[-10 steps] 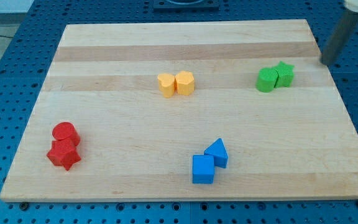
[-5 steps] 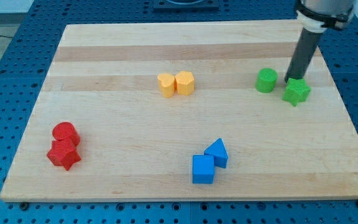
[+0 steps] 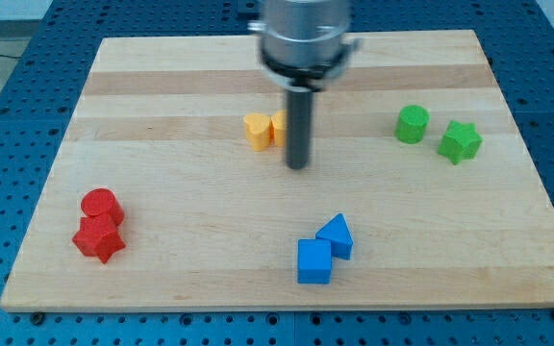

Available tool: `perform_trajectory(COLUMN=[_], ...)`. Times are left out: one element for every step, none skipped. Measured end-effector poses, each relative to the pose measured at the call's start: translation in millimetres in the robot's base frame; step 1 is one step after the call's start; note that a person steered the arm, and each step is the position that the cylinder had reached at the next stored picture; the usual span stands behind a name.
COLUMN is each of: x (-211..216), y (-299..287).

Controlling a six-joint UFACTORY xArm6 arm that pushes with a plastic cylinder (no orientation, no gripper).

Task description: Separate yellow hexagon from yellow heart

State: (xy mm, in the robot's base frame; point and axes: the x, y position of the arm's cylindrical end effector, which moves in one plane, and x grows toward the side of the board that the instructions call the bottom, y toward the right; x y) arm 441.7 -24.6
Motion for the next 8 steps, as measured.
perform_trajectory(x=[-25.9,-26.6,-27.1,-18.9,-18.9,-18.9,-41.1,-64.0], y=[-69.3,-65.7,-54.4,-28.4,4.7,15.2,11.0,22.2])
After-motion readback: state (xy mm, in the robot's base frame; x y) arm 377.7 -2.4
